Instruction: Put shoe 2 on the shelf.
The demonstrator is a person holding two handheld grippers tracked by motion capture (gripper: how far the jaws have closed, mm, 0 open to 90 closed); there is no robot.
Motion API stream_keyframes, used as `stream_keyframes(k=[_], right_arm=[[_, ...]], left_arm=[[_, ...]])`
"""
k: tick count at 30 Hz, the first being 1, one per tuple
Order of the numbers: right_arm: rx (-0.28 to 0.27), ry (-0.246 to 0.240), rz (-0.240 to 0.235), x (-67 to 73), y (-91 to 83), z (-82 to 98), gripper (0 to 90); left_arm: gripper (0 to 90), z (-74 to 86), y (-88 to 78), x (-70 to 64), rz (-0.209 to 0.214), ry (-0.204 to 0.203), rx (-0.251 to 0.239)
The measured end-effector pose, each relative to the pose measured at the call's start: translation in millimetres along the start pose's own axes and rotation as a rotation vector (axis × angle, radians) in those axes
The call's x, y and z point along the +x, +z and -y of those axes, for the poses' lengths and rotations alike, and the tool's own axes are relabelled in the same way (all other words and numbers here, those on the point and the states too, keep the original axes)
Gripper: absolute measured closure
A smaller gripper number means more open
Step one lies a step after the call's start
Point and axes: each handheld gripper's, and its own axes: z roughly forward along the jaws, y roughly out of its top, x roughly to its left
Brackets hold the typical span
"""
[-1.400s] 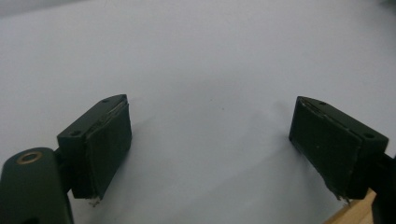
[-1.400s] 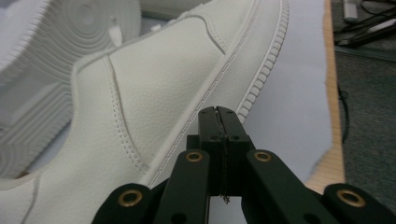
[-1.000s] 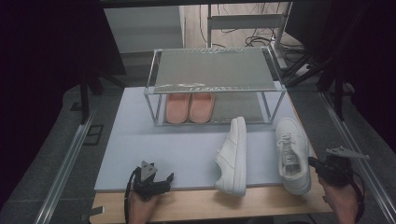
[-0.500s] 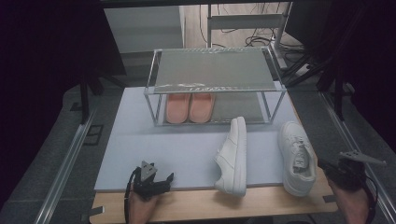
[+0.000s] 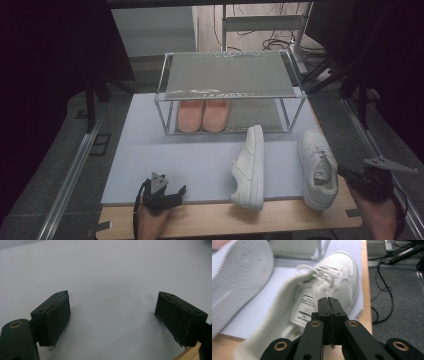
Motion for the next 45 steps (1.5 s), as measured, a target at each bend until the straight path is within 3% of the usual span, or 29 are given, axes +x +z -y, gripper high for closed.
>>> stream_keyframes(k=[13, 23, 45], right_arm=[[-0.004, -0.056, -0.103, 36.8, 13.9, -16.1, 89.7], [0.027, -0.092, -0.177, 67.1, 34.7, -19.9, 89.9], [0.062, -0.196, -0.3, 132.4, 72.3, -28.1, 89.8]], left_arm=[[13.2, 0.0, -0.1, -0.1, -0.001, -0.001, 0.0], [13.3, 0.1, -0.2, -0.3, -0.003, -0.001, 0.0], [13.3, 0.2, -0.2, -0.7, -0.004, -0.003, -0.002]])
